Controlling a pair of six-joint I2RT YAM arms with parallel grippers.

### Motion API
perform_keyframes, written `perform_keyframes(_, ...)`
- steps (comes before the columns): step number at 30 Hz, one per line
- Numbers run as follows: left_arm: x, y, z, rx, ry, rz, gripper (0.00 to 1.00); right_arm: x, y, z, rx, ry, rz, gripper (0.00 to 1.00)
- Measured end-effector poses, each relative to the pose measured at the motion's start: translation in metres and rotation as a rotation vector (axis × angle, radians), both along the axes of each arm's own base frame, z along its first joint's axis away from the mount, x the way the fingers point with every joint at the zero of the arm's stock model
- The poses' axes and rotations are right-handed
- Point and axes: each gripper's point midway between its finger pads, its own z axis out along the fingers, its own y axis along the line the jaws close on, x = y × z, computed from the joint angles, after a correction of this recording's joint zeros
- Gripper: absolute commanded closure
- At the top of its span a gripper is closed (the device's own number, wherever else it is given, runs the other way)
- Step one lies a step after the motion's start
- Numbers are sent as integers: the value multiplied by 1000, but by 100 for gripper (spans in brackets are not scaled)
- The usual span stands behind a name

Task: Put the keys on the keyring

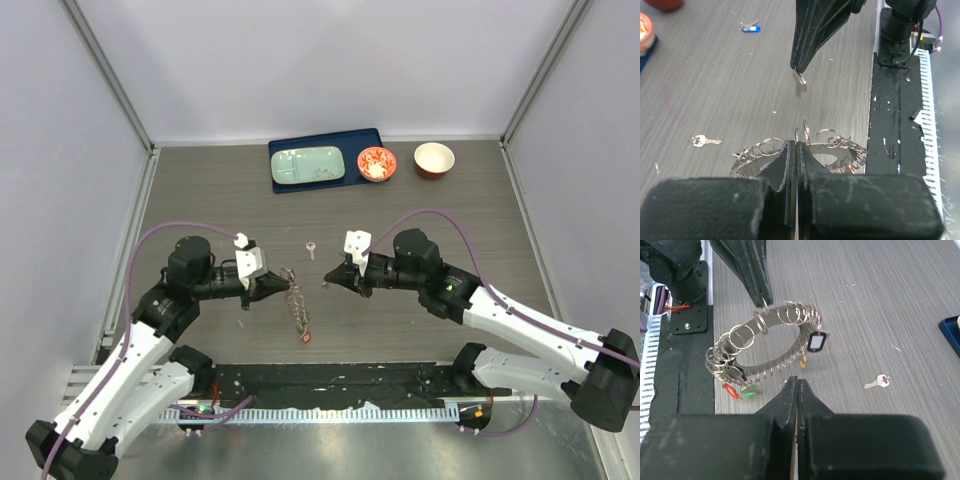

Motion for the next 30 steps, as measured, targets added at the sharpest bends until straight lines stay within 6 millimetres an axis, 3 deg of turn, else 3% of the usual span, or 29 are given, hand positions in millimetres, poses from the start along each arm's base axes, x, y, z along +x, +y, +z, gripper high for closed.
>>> perform_keyframes(14,-13,-20,-37,96,99,-109,100,-4,10,-27,-36,-45,62,99)
perform_keyframes(19,-9,-21,-50,159,120,-106,100,-4,12,-28,-30,-50,71,99)
perform_keyframes(30,8,-27,-52,282,-6,-106,100,-5,17,-26,-4,-63,98,99)
